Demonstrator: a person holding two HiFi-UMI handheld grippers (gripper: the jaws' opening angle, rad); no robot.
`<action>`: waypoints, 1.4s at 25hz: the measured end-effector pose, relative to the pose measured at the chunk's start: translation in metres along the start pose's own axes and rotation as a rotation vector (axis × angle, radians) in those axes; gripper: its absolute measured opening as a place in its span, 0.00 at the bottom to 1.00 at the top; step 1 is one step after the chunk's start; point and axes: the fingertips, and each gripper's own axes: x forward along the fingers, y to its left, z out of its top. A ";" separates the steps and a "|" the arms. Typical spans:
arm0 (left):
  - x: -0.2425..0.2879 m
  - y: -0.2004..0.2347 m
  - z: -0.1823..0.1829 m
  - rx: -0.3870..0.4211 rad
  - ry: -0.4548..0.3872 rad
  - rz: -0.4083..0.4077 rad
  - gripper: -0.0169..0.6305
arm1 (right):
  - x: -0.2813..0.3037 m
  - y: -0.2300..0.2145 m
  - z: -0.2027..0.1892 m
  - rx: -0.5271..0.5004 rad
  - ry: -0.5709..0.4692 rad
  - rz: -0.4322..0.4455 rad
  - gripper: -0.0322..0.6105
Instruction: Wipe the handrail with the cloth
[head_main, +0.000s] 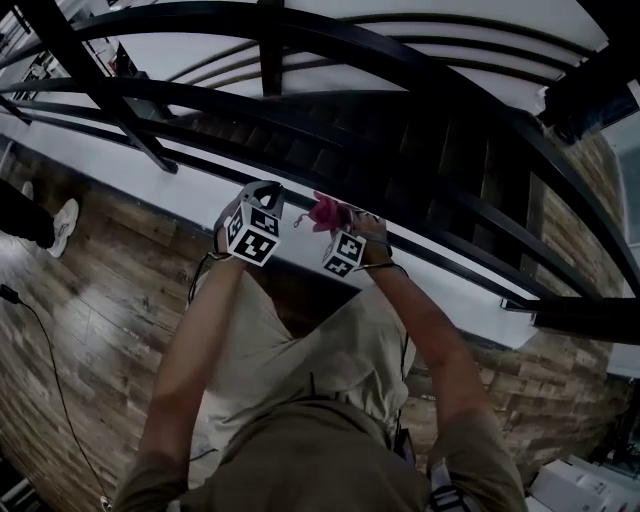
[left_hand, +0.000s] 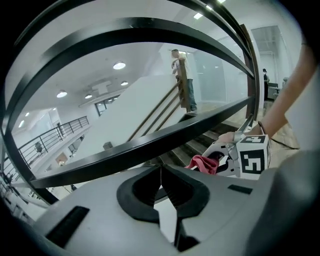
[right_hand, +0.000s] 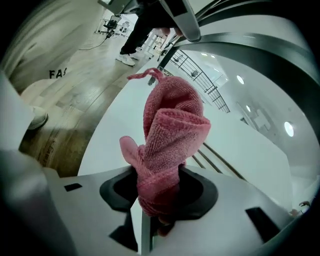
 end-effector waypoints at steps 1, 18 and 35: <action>-0.003 0.010 -0.002 0.012 0.002 0.013 0.05 | 0.006 -0.002 0.015 -0.004 -0.007 0.003 0.33; -0.034 0.154 -0.146 -0.139 0.164 0.170 0.05 | 0.078 -0.016 0.228 0.082 -0.157 0.070 0.29; -0.150 0.287 -0.240 -0.279 0.228 0.403 0.05 | 0.150 -0.026 0.488 -0.012 -0.197 0.009 0.25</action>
